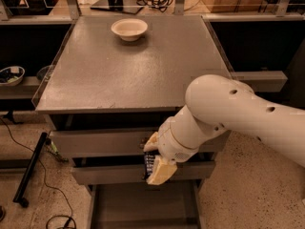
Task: Place rxbar blueberry into bottom drawer
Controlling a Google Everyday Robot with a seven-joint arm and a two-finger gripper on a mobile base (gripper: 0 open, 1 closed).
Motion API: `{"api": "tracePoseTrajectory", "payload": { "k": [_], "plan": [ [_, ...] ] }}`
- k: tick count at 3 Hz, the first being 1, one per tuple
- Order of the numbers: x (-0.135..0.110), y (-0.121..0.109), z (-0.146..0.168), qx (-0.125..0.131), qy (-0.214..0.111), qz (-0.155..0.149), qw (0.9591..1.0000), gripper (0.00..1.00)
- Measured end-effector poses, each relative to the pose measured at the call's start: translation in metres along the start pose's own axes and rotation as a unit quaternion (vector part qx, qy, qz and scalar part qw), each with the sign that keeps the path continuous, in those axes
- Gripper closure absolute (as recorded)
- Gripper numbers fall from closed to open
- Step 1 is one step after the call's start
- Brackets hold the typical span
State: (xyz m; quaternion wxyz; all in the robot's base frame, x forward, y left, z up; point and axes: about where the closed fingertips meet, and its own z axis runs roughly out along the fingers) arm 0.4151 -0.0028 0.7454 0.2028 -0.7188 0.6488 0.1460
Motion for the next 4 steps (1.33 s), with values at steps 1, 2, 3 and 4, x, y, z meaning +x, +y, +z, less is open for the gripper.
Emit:
{"api": "tracePoseTrajectory", "payload": {
  "k": [1, 2, 3, 4],
  "plan": [
    [0.001, 0.002, 0.009, 0.001, -0.009, 0.004, 0.9999, 1.0],
    [0.001, 0.001, 0.035, 0.005, -0.027, 0.007, 0.9996, 1.0],
    [0.005, -0.006, 0.06, 0.023, -0.051, 0.017, 0.9983, 1.0],
    [0.01, -0.009, 0.08, 0.039, -0.073, 0.032, 0.996, 1.0]
  ]
}}
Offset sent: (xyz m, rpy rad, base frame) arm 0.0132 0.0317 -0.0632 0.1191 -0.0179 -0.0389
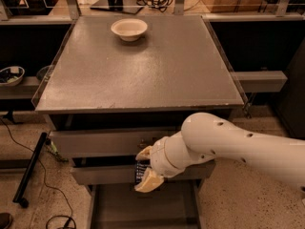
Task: Place rxbar blueberry into bottom drawer
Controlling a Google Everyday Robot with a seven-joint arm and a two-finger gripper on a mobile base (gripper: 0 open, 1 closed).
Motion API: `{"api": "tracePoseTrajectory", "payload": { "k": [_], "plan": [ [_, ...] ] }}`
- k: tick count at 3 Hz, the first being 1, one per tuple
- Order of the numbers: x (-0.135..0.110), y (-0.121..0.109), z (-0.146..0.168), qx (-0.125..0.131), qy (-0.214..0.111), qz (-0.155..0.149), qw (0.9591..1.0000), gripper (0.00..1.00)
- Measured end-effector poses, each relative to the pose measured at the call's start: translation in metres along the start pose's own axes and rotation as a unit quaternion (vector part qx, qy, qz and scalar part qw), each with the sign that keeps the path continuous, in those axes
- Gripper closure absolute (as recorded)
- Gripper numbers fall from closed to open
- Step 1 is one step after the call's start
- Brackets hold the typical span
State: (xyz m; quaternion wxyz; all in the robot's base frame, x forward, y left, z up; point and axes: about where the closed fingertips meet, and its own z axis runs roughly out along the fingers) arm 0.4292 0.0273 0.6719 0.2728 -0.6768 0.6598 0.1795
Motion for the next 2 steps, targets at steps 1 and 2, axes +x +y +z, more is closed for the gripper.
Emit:
{"api": "tracePoseTrajectory", "payload": {
  "k": [1, 2],
  "plan": [
    [0.0, 0.0, 0.0, 0.0, 0.0, 0.0, 1.0, 1.0],
    [0.02, 0.001, 0.017, -0.005, -0.014, 0.013, 0.9998, 1.0]
  ]
}}
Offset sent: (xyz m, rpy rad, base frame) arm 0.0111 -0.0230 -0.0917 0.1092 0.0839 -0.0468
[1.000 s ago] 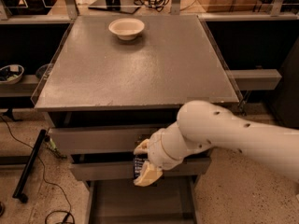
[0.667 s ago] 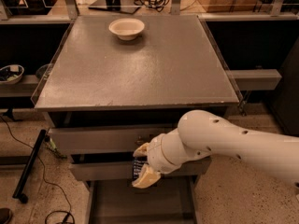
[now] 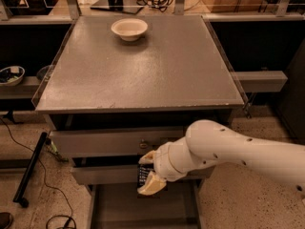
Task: Place rxbar blueberry into bottom drawer
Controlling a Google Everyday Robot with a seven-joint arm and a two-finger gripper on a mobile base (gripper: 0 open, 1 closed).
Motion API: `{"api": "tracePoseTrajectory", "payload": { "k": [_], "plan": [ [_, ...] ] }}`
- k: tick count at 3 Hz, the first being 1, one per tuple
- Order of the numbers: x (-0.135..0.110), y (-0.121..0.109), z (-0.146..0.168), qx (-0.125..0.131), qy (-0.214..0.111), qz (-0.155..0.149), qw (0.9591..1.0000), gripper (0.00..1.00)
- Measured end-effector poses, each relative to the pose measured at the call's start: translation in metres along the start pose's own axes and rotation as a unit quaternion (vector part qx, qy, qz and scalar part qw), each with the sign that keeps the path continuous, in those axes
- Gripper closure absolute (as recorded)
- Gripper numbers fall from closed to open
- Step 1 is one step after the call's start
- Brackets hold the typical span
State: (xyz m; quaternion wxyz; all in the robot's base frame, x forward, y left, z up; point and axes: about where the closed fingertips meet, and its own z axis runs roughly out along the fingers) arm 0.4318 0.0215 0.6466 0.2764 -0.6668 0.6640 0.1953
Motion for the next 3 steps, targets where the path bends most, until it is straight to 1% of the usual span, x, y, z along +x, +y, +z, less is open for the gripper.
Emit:
{"api": "tracePoseTrajectory", "payload": {
  "k": [1, 2, 3],
  "plan": [
    [0.068, 0.011, 0.04, -0.008, -0.03, 0.051, 0.9982, 1.0],
    [0.071, 0.012, 0.045, -0.01, -0.032, 0.055, 0.9979, 1.0],
    [0.081, 0.015, 0.061, -0.016, -0.037, 0.066, 0.997, 1.0]
  ]
}}
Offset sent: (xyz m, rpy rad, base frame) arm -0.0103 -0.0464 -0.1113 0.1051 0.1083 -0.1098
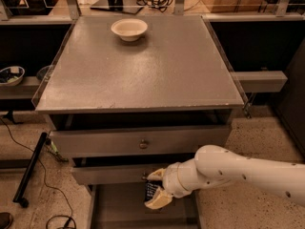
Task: Place rxbar blueberry into bottom drawer
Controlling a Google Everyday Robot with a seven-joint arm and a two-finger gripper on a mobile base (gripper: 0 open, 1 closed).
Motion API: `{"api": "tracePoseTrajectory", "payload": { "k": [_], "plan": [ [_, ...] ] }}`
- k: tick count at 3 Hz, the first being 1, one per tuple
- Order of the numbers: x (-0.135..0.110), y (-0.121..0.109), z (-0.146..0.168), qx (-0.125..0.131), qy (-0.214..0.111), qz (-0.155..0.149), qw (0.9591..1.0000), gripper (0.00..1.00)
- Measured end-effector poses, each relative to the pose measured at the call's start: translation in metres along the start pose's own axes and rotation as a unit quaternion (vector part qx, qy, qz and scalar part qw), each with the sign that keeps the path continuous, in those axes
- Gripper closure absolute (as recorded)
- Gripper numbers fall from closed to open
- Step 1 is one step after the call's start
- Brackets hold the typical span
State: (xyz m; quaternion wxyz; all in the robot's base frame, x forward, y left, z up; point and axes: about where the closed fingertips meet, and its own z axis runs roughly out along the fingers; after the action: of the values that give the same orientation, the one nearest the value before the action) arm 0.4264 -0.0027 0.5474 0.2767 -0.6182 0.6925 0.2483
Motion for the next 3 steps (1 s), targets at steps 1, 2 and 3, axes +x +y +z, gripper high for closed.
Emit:
{"api": "tracePoseTrajectory", "payload": {
  "k": [1, 2, 3],
  "plan": [
    [0.026, -0.006, 0.042, -0.015, -0.003, 0.026, 0.9995, 1.0],
    [0.026, -0.006, 0.042, -0.015, -0.003, 0.026, 0.9995, 1.0],
    [0.039, -0.008, 0.056, -0.016, -0.015, 0.033, 0.9992, 1.0]
  ]
}}
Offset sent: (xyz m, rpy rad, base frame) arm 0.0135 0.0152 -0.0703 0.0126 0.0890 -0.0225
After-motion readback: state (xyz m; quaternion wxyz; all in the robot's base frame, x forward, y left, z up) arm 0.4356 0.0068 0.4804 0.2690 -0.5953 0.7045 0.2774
